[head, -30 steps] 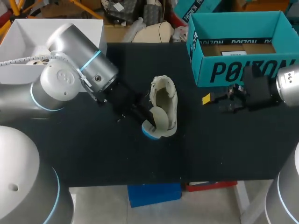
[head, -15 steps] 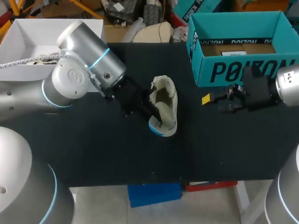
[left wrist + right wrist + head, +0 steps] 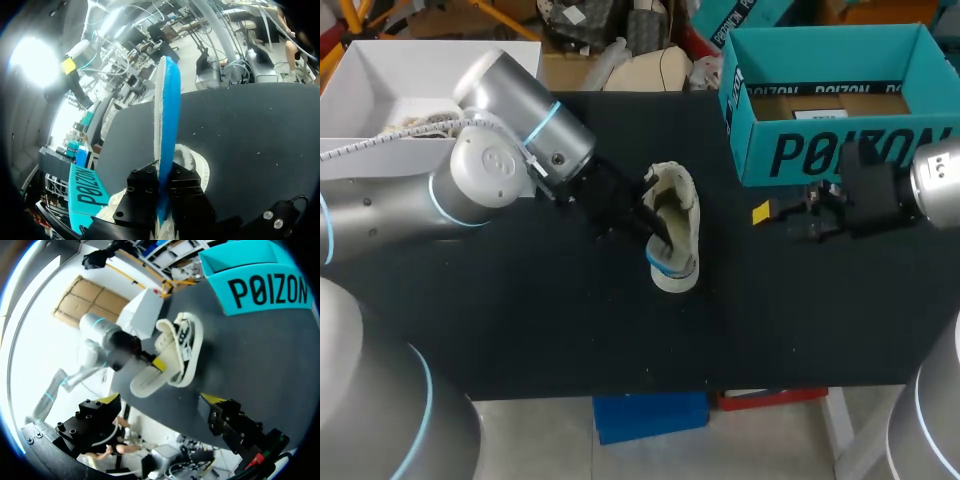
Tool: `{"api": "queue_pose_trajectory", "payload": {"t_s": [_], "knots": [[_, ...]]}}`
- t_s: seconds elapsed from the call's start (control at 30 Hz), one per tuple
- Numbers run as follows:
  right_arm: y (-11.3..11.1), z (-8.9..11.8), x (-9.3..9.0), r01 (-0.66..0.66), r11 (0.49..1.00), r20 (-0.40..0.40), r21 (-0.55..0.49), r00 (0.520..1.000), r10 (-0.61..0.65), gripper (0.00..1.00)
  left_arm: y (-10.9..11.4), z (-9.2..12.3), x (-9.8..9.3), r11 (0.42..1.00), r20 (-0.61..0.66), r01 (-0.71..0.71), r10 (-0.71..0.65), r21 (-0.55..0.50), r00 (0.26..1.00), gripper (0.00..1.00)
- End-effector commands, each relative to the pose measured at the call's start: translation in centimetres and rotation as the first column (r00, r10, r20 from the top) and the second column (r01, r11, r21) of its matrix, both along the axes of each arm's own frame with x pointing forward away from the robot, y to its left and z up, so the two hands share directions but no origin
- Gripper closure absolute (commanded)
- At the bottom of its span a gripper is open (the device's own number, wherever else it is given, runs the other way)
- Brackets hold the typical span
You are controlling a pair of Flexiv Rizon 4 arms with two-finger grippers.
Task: Take the shoe out of the shoebox, open the shoe tongue, remove and reinsert the insole, then place the shoe into the shoebox
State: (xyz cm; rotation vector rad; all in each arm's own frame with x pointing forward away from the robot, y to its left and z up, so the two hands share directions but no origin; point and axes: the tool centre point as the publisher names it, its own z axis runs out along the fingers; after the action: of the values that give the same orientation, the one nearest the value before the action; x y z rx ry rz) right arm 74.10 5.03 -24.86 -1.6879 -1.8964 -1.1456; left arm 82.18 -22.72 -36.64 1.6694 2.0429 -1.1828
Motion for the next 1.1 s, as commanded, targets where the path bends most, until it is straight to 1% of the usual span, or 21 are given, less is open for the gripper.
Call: {"api": "queue_pose_trajectory", "payload": {"t_s": [0.03, 0.13, 0.23, 0.3, 0.33, 0.4, 0.43, 0.6, 0.67, 0.7, 0.8, 0.87, 0.93, 1.0, 1.03, 1.1], "knots": [[0.0, 0.1, 0.0, 0.0, 1.0, -0.002, -0.002, 1.0, 0.0, 0.0, -0.9, -1.0, 1.3, 1.0, 0.016, -0.006, 0.006, 0.0, 1.0, 1.0], [0.0, 0.1, 0.0, 0.0, 1.0, -0.002, -0.002, 1.0, 0.0, 0.0, -1.0, -1.0, 2.1, 1.0, 0.041, -0.027, 0.027, -0.011, 0.999, 1.0], [0.0, 0.1, 0.0, 0.0, 1.0, -0.002, -0.002, 1.0, 0.0, 0.0, -0.9, -1.0, 2.5, 0.999, 0.065, -0.041, 0.04, 0.003, 0.997, 1.0], [0.0, 0.1, 0.0, 0.0, 1.0, -0.002, -0.002, 1.0, 0.0, 0.0, -0.8, -0.9, 2.6, 0.999, 0.058, -0.049, 0.049, 0.005, 0.997, 0.57], [0.0, 0.1, 0.0, 0.0, 1.0, -0.002, -0.002, 1.0, 0.0, 0.0, -0.7, -0.8, 2.6, 0.999, 0.055, -0.049, 0.049, 0.006, 0.997, 0.33], [0.0, 0.1, 0.0, 0.0, 1.0, -0.002, -0.002, 1.0, 0.0, 0.0, -0.5, -0.4, 2.2, 0.999, 0.032, -0.05, 0.05, 0.006, 0.998, 0.13], [0.0, 0.1, 0.0, 0.0, 1.0, -0.002, -0.002, 1.0, 0.0, 0.0, -0.3, -0.2, 2.0, 0.999, 0.032, -0.048, 0.048, 0.006, 0.998, 0.08], [0.0, 0.1, 0.0, 0.0, 1.0, -0.002, -0.002, 1.0, 0.0, 0.0, 0.2, 0.8, 0.8, 1.0, 0.022, -0.03, 0.03, 0.0, 0.999, 0.09], [0.0, 0.1, 0.0, 0.0, 1.0, -0.002, -0.002, 1.0, 0.0, 0.0, 0.3, 1.3, 0.0, 0.999, -0.013, -0.027, 0.027, -0.033, 1.0, 0.09], [0.0, 0.1, 0.0, 0.0, 1.0, -0.002, -0.002, 1.0, 0.0, 0.0, 0.3, 1.6, -0.3, 0.999, -0.021, -0.026, 0.025, -0.04, 0.999, 0.11], [0.0, 0.1, 0.0, 0.0, 1.0, -0.002, -0.002, 1.0, 0.0, 0.0, 0.5, 2.0, -1.1, 0.999, -0.011, -0.017, 0.017, -0.039, 1.0, 0.21], [0.0, 0.1, 0.0, 0.0, 1.0, -0.002, -0.002, 1.0, 0.0, 0.0, 0.6, 2.1, -1.8, 0.999, -0.017, -0.004, 0.004, -0.038, 1.0, 0.25], [0.0, 0.1, 0.0, 0.0, 1.0, -0.002, -0.002, 1.0, 0.0, 0.0, 0.8, 2.1, -2.6, 1.0, -0.019, 0.011, -0.012, -0.02, 1.0, 0.35], [0.0, 0.1, 0.0, 0.0, 1.0, -0.002, -0.002, 1.0, 0.0, 0.0, 0.9, 2.0, -3.2, 1.0, -0.019, 0.018, -0.018, -0.016, 1.0, 0.41], [0.0, 0.1, 0.0, 0.0, 1.0, -0.002, -0.002, 1.0, 0.0, 0.0, 1.0, 2.0, -3.5, 1.0, -0.026, 0.024, -0.024, -0.012, 0.999, 0.47], [0.0, 0.1, 0.0, 0.0, 1.0, -0.002, -0.002, 1.0, 0.0, 0.0, 1.1, 1.9, -3.9, 0.999, -0.027, 0.034, -0.034, -0.003, 0.999, 0.51]]}}
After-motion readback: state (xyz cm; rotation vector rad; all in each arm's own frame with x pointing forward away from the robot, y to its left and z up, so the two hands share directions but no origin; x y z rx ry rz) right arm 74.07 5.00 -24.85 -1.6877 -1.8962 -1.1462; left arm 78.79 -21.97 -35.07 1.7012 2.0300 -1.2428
